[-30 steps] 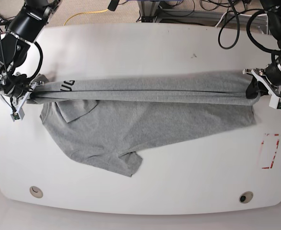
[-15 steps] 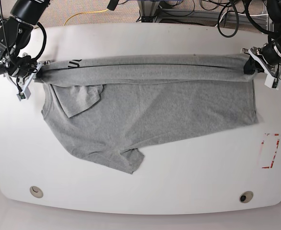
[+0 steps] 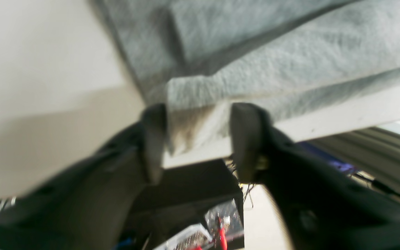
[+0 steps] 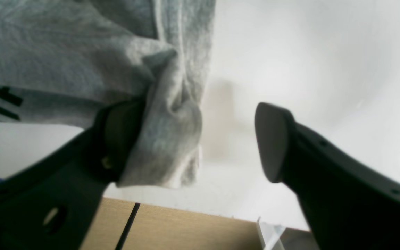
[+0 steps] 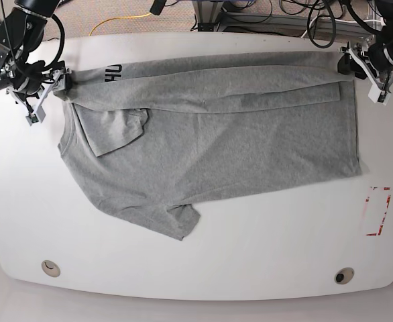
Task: Fold the T-shirt properly
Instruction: 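Lower the folded edge with both grippers and smooth it flat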
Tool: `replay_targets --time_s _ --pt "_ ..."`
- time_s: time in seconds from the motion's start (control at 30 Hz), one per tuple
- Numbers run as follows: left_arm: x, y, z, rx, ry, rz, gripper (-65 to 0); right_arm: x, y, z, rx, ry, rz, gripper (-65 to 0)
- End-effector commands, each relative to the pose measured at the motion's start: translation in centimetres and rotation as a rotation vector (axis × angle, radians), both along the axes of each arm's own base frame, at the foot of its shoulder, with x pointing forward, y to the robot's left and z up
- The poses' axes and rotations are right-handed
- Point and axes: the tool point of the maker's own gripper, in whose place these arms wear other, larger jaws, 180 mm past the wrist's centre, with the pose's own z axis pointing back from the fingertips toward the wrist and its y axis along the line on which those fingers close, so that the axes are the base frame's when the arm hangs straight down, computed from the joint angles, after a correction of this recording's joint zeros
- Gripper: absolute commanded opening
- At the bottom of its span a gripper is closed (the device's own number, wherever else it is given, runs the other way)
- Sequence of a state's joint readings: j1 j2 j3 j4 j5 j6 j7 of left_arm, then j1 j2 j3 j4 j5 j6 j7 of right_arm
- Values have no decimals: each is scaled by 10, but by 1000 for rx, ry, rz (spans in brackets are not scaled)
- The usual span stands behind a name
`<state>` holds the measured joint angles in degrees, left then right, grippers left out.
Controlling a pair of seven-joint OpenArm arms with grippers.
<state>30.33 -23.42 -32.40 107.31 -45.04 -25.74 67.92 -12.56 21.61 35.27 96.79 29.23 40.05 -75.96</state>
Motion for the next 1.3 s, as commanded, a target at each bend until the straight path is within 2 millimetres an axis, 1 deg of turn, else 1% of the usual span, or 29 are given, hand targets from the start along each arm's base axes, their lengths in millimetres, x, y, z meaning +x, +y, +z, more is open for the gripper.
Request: replay_targets --time_s 0.0,0.03,0.07,0.13,0.2,0.27,0.3,0.37,0.47,0.53,0.63,0.67,0.73,0.77,0.83,0.9,1.0,1.03,1.13,1.2,1.27 --pt "3 4 7 15 -13 -8 -282 10 -5 23 -54 -65 32 -119" --pt "4 5 8 16 -14 -9 -261 10 -2 28 -65 -79 47 -101" --pt "5 5 9 21 -17 -13 -251 12 1 32 -62 -94 58 -98" --pt "9 11 16 44 -24 -36 -244 15 10 41 -42 -129 80 -98" --pt "13 12 22 38 -35 -53 -243 16 19 48 -6 -160 106 -98" --pt "19 14 34 13 -68 -55 -244 17 28 52 33 -183 124 -98" --pt "21 15 39 -1 -85 -49 -244 17 29 55 47 -193 120 -98" --pt "27 13 54 -62 -139 -44 -246 13 24 59 64 -200 105 -98" --pt "32 10 68 -100 -199 -69 -246 11 23 61 81 -201 103 -98" --pt "34 12 72 -97 -220 -75 -246 11 22 61 79 -204 100 -98" --pt "51 7 78 -114 -265 -77 -247 10 21 60 79 -199 96 -98" --pt "56 1 77 -123 -265 -85 -247 10 21 60 78 -199 95 -98" --pt "58 -12 67 -145 -243 -89 -247 11 23 61 85 -205 98 -98" --pt "56 -23 56 -165 -218 -83 -247 11 26 62 88 -208 106 -101" --pt "53 -33 46 -179 -194 -69 -247 13 33 64 114 -222 113 -132" --pt "53 -45 33 -184 -171 -67 -247 16 45 65 166 -248 114 -200" --pt "47 -59 20 -181 -138 -83 -247 17 62 64 232 -263 125 -308" --pt "43 -62 17 -186 -126 -81 -247 15 68 62 249 -258 133 -342" --pt "30 -63 7 -195 -88 -70 -247 8 77 53 277 -228 143 -411" --pt "30 -63 6 -195 -90 -66 -247 5 84 46 283 -205 152 -430" --pt "30 -59 4 -169 -94 -61 -247 1 89 38 293 -182 140 -428"
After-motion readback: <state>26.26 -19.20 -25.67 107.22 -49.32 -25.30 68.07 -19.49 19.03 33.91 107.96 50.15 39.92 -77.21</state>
